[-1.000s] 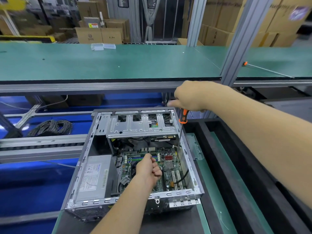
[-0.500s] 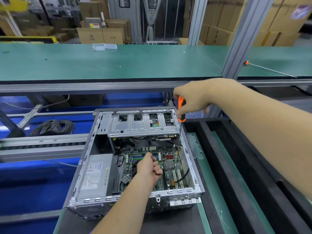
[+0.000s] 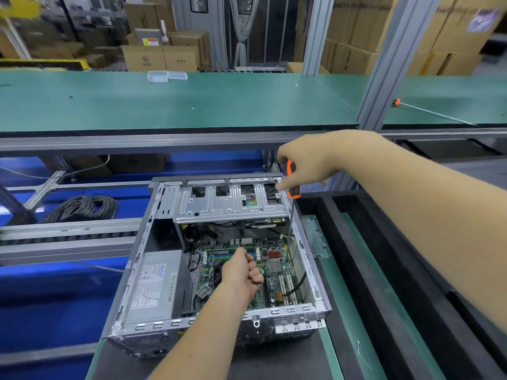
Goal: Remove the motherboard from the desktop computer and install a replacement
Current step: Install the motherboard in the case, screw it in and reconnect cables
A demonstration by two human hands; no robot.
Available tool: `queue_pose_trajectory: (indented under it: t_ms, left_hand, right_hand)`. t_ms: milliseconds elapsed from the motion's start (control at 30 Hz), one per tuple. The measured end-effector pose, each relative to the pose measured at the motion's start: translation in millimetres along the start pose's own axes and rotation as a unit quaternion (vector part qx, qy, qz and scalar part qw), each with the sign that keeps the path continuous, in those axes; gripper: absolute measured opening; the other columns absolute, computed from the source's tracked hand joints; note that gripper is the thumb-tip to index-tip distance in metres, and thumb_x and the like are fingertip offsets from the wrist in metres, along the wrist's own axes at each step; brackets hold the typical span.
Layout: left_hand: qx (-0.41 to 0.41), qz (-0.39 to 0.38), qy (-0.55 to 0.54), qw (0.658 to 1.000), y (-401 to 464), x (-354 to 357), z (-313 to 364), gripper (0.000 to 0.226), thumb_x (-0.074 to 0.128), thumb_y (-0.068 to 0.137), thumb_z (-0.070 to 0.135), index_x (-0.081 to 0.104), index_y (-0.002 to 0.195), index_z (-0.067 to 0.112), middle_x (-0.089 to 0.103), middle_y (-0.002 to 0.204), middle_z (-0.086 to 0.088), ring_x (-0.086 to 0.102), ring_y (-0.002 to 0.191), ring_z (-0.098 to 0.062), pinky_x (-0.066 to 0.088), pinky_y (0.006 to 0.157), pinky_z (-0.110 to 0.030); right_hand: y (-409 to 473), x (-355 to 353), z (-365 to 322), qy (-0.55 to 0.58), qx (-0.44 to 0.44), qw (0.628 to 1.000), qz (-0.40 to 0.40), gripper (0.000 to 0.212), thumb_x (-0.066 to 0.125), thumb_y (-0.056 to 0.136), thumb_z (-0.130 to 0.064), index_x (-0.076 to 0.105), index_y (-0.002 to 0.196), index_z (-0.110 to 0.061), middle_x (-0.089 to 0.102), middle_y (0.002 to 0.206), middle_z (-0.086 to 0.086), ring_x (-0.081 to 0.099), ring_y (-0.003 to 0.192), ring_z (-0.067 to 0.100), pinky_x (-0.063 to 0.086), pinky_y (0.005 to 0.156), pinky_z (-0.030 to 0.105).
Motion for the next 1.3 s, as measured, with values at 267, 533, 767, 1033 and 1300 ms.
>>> queue_pose_trajectory:
  t_ms: [267,533,767,1033,1300]
  left_hand:
    - [0.004,-0.002,0.005,1.000,0,0,0,0.033,0.042,0.102,0.015,0.038,0.070,0.014,0.024,0.053,0.003,0.014,0.043,-0.011,0.015,0.036,-0.020]
    - [-0.001,-0.004,0.006,1.000,-1,1,-1,0.032,0.042,0.102,0.015,0.039,0.070,0.014,0.024,0.053,0.003,0.014,0.043,-0.011,0.016,0.036,-0.021]
    - [0.002,-0.005,-0.001,1.000,-1,1,0,0.033,0.042,0.102,0.015,0.038,0.069,0.014,0.024,0.048,0.004,0.015,0.038,-0.010,0.014,0.035,-0.020]
    - [0.002,-0.008,0.010,1.000,-1,2,-1,0.033,0.043,0.103,0.016,0.039,0.070,0.014,0.026,0.049,0.004,0.016,0.039,-0.010,0.015,0.036,-0.021]
    - [0.006,-0.001,0.021,1.000,0,2,-1,0.033,0.042,0.101,0.014,0.039,0.069,0.014,0.025,0.049,0.004,0.016,0.039,-0.010,0.015,0.036,-0.021]
  right_hand:
    - [-2,-2,-3,-0.015,0.010,1.000,0.009,0.035,0.045,0.102,-0.046,0.055,0.089,-0.015,0.059,0.072,0.001,0.064,0.052,0.022,0.048,0.054,0.032]
    - [-2,-6,-3,-0.026,0.005,0.999,0.023,0.043,0.049,0.098,-0.053,0.056,0.091,-0.012,0.062,0.073,-0.001,0.065,0.053,0.021,0.049,0.057,0.033]
    - [-1,2,0,0.011,0.019,0.999,0.035,0.044,0.048,0.098,-0.055,0.057,0.100,-0.012,0.065,0.065,-0.004,0.060,0.047,0.009,0.040,0.054,0.027]
    - [-1,-2,6,0.015,0.023,0.999,0.029,0.044,0.047,0.099,-0.052,0.059,0.091,-0.010,0.070,0.067,0.003,0.068,0.050,0.019,0.051,0.057,0.030]
    - [-1,-3,7,-0.017,0.033,0.999,0.018,0.046,0.044,0.101,-0.051,0.057,0.099,-0.008,0.067,0.078,0.007,0.066,0.063,0.025,0.049,0.059,0.032]
Point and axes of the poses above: each hand's wrist, its own y-axis towards the middle knuckle, its own x-axis out of the palm, z = x × y, the point moved 2 cm from there along y, towards the middle knuckle
